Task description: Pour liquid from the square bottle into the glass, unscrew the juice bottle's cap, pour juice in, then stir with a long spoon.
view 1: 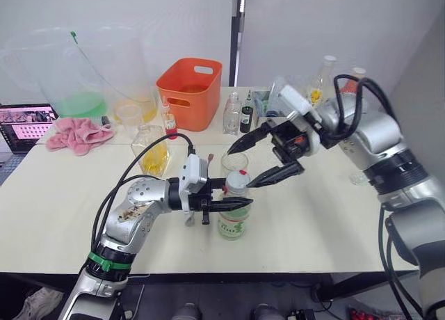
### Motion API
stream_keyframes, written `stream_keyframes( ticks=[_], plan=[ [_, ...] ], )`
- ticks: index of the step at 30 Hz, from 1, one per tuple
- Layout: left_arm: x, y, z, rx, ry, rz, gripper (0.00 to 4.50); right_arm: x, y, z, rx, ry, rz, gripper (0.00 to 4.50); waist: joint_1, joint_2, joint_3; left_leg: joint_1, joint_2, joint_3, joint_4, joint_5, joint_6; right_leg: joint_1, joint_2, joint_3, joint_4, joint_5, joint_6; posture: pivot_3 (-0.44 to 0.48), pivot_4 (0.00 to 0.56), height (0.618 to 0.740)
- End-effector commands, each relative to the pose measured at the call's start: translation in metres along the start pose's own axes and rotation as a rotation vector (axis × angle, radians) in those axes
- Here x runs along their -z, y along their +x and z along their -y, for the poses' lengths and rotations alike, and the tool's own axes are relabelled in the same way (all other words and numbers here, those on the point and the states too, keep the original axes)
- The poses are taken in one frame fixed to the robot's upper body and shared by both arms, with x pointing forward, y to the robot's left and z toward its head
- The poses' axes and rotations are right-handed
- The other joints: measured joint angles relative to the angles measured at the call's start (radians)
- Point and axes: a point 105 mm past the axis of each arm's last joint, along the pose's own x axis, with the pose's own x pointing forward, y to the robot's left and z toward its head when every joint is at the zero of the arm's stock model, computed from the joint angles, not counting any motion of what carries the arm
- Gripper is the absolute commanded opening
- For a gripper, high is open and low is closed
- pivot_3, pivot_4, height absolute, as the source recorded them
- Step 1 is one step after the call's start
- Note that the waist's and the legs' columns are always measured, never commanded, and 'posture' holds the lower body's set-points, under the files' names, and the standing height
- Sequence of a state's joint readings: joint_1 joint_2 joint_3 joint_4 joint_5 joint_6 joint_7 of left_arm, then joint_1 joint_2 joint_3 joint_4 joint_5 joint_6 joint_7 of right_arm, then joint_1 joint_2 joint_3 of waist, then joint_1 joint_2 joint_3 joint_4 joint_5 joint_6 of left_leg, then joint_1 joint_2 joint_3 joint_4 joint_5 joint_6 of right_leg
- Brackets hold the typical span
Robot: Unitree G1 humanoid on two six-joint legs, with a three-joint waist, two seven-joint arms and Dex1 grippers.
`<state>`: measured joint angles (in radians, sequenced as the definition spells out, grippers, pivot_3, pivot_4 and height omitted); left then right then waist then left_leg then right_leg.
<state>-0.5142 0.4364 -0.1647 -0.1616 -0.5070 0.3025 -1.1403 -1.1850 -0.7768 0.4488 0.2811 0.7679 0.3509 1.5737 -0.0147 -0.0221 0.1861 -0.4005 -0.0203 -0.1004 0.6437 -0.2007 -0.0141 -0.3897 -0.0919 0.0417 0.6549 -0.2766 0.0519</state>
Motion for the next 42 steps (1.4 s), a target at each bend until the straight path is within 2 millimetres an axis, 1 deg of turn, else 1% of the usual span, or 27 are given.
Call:
stream_keyframes(
  ticks=[1, 4, 6, 7, 9, 12, 17, 20, 24, 25, 27, 30, 32, 33, 36, 41, 42],
  plan=[
    [0.016, 0.001, 0.0, 0.003, -0.033, -0.056, 1.24, -0.017, -0.013, -0.012, 0.097, -0.035, 0.059, 4.5, 0.008, 0.0, 0.0, 0.0, 0.0, 0.0, 0.0, 0.0, 0.0, 0.0, 0.0, 0.0, 0.0, 0.0, 0.0, 0.0, 0.15, 0.74],
    [0.017, 0.002, -0.002, 0.014, -0.034, -0.053, 1.24, -0.014, -0.011, -0.021, 0.185, -0.004, 0.076, 4.5, 0.006, 0.0, 0.0, -0.002, -0.001, 0.0, 0.0, 0.0, 0.0, -0.001, -0.001, 0.0, 0.0, 0.0, 0.0, 0.0, 0.15, 0.74],
    [0.017, 0.004, -0.004, 0.024, -0.035, -0.05, 1.24, -0.011, -0.006, -0.029, 0.29, 0.023, 0.095, 4.5, 0.009, 0.0, 0.0, -0.001, 0.0, 0.0, 0.0, 0.0, 0.0, -0.001, 0.0, 0.0, 0.0, 0.0, 0.0, 0.0, 0.15, 0.74],
    [0.018, 0.005, -0.006, 0.028, -0.037, -0.048, 1.24, -0.008, -0.002, -0.03, 0.377, 0.05, 0.097, 4.5, 0.011, 0.0, 0.0, -0.001, 0.0, -0.001, 0.0, 0.0, 0.0, 0.0, 0.0, -0.001, 0.0, 0.0, 0.0, 0.0, 0.15, 0.74],
    [0.019, 0.007, -0.009, 0.038, -0.045, -0.038, 1.24, 0.0, 0.003, -0.037, 0.506, 0.104, 0.051, 4.5, 0.012, 0.0, 0.0, -0.002, -0.001, 0.0, 0.0, 0.0, 0.0, 0.0, -0.001, 0.0, 0.0, 0.0, 0.0, 0.0, 0.15, 0.74],
    [0.021, 0.009, -0.009, 0.054, -0.055, -0.032, 1.24, -0.001, 0.007, -0.041, 0.617, 0.152, 0.059, 4.5, 0.016, 0.0, 0.0, -0.002, -0.001, 0.0, 0.002, 0.0, 0.0, 0.0, -0.001, 0.0, 0.0, 0.0, 0.0, 0.0, 0.15, 0.74],
    [0.022, 0.012, -0.01, 0.079, -0.057, -0.028, 1.24, 0.0, 0.016, -0.043, 0.719, 0.185, 0.047, 4.5, 0.02, 0.0, 0.0, -0.001, -0.001, 0.0, 0.002, 0.0, 0.0, 0.001, -0.001, 0.0, -0.001, 0.0, 0.001, 0.0, 0.15, 0.74],
    [0.021, 0.014, -0.011, 0.091, -0.053, -0.025, 1.24, 0.0, 0.02, -0.043, 0.744, 0.201, 0.061, 4.5, 0.021, 0.0, 0.0, -0.002, -0.002, 0.0, 0.002, 0.001, 0.0, 0.001, -0.001, 0.0, -0.001, 0.0, 0.001, 0.0, 0.15, 0.74],
    [0.021, 0.015, -0.012, 0.096, -0.049, -0.026, 1.24, 0.005, 0.024, -0.044, 0.754, 0.219, 0.04, 4.5, 0.022, 0.0, 0.0, -0.002, -0.002, 0.0, 0.002, 0.001, 0.0, 0.001, -0.001, 0.0, -0.002, 0.0, 0.001, 0.0, 0.15, 0.74],
    [0.021, 0.014, -0.012, 0.095, -0.047, -0.027, 1.24, 0.006, 0.024, -0.043, 0.755, 0.221, 0.04, 3.99, 0.022, 0.0, 0.0, -0.002, -0.002, 0.0, 0.002, 0.001, 0.0, 0.001, -0.001, 0.0, -0.002, 0.0, 0.001, 0.0, 0.15, 0.74],
    [0.02, 0.014, -0.013, 0.09, -0.042, -0.029, 1.24, 0.006, 0.025, -0.043, 0.749, 0.224, 0.039, 3.43, 0.022, 0.0, 0.0, -0.002, -0.002, 0.0, 0.002, 0.001, 0.0, 0.001, -0.001, 0.0, -0.002, 0.0, 0.001, 0.0, 0.15, 0.74],
    [0.019, 0.012, -0.013, 0.08, -0.04, -0.029, 1.24, 0.009, 0.027, -0.043, 0.731, 0.229, 0.022, 2.34, 0.022, 0.0, 0.0, -0.002, -0.001, 0.0, 0.002, 0.001, 0.0, 0.001, -0.001, 0.0, -0.002, 0.0, 0.001, 0.0, 0.15, 0.74],
    [0.02, 0.01, -0.013, 0.072, -0.04, -0.032, 1.24, 0.013, 0.029, -0.043, 0.704, 0.235, 0.011, 1.74, 0.021, 0.0, 0.0, -0.002, -0.001, 0.0, 0.002, 0.001, 0.0, 0.002, -0.001, 0.0, -0.002, 0.0, 0.001, 0.0, 0.15, 0.74],
    [0.02, 0.009, -0.013, 0.069, -0.041, -0.034, 1.24, 0.015, 0.029, -0.043, 0.688, 0.239, 0.006, 1.65, 0.021, 0.0, 0.0, -0.002, -0.001, 0.0, 0.002, 0.001, 0.0, 0.002, 0.0, 0.0, -0.002, 0.0, 0.001, 0.0, 0.15, 0.74],
    [0.019, 0.008, -0.013, 0.057, -0.037, -0.038, 1.24, 0.019, 0.03, -0.041, 0.633, 0.235, -0.004, 1.65, 0.019, 0.0, -0.001, -0.001, -0.001, 0.0, 0.001, 0.001, 0.0, 0.002, 0.0, 0.0, -0.002, 0.0, 0.001, 0.0, 0.15, 0.74],
    [0.017, 0.007, -0.012, 0.043, -0.024, -0.041, 1.24, 0.018, 0.035, -0.036, 0.419, 0.152, -0.039, 1.65, 0.008, 0.0, -0.001, 0.0, 0.0, 0.0, 0.001, 0.001, 0.0, 0.003, 0.0, 0.0, -0.003, 0.0, 0.001, 0.0, 0.15, 0.74],
    [0.017, 0.007, -0.009, 0.05, -0.022, -0.046, 1.24, 0.016, 0.036, -0.036, 0.34, 0.12, -0.044, 1.65, 0.004, 0.0, -0.001, 0.0, 0.0, 0.0, 0.001, 0.001, 0.0, 0.003, 0.001, 0.0, -0.003, 0.0, 0.001, 0.0, 0.15, 0.74]
  ],
)
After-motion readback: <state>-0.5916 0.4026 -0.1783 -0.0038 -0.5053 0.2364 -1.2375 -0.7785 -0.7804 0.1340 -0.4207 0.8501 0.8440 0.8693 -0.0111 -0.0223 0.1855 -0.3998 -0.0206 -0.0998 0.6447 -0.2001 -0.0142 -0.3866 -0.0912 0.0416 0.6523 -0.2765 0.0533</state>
